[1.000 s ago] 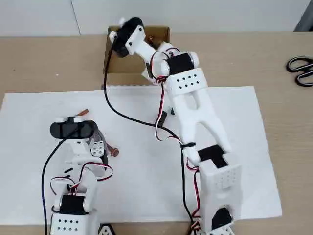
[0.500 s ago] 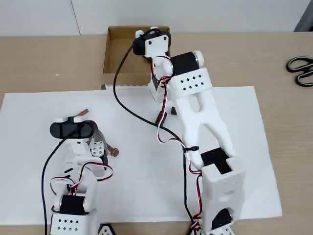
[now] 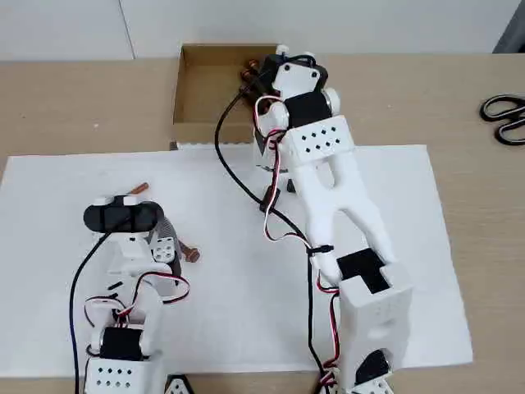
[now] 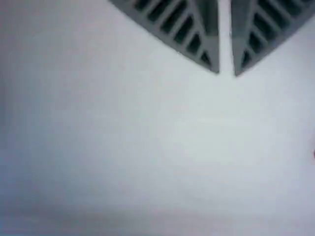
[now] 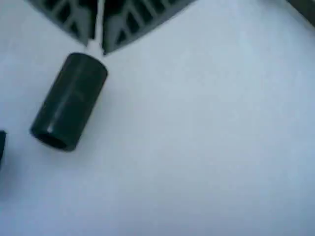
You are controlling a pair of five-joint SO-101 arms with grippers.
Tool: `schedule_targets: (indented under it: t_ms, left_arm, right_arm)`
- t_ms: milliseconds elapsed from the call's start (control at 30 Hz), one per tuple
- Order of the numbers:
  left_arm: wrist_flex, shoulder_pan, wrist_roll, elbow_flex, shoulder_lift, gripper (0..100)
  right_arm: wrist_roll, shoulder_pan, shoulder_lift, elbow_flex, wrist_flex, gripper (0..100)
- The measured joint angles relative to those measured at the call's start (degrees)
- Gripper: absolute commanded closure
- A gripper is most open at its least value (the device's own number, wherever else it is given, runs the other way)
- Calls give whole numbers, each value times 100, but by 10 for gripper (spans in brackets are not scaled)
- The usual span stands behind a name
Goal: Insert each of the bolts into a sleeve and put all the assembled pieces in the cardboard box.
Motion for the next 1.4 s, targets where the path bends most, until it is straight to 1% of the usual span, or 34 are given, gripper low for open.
schedule_targets:
  t_ms: [100, 200, 467, 867, 1033, 1267, 1400]
  left_arm:
    - [0, 0, 0, 0, 0, 994]
    - [0, 0, 0, 0, 0, 994]
    - [0, 0, 0, 0, 0, 994]
    - [0, 0, 0, 0, 0, 994]
    - [0, 0, 0, 0, 0, 994]
    - [0, 0, 0, 0, 0, 994]
    - [0, 0, 0, 0, 0, 994]
  right_arm:
    - [-105, -176, 0, 484, 0, 897]
    - [-404, -220, 0, 905, 0, 864]
    - [-563, -246, 290, 1011, 0, 866]
    - [-747, -220, 668, 993, -360, 866]
    - [-747, -290, 677, 993, -668, 865]
    - [-756, -580, 677, 993, -1090, 865]
    - [-756, -571, 703, 993, -1266, 865]
